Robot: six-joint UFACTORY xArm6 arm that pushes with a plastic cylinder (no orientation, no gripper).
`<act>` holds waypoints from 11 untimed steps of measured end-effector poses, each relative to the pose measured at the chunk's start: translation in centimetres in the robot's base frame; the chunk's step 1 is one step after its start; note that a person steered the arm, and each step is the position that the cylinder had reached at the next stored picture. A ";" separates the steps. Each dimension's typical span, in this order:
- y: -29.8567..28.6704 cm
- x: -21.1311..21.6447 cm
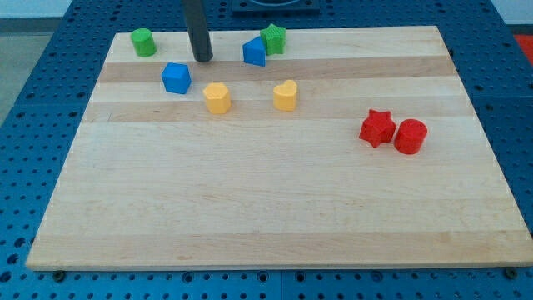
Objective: Separate the blue triangle from the green star
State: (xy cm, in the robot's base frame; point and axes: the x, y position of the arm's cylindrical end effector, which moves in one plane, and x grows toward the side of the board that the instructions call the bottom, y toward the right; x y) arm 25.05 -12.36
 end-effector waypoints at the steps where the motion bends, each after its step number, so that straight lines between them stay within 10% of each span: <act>1: 1.9 -0.2; 11: 18.5 2.3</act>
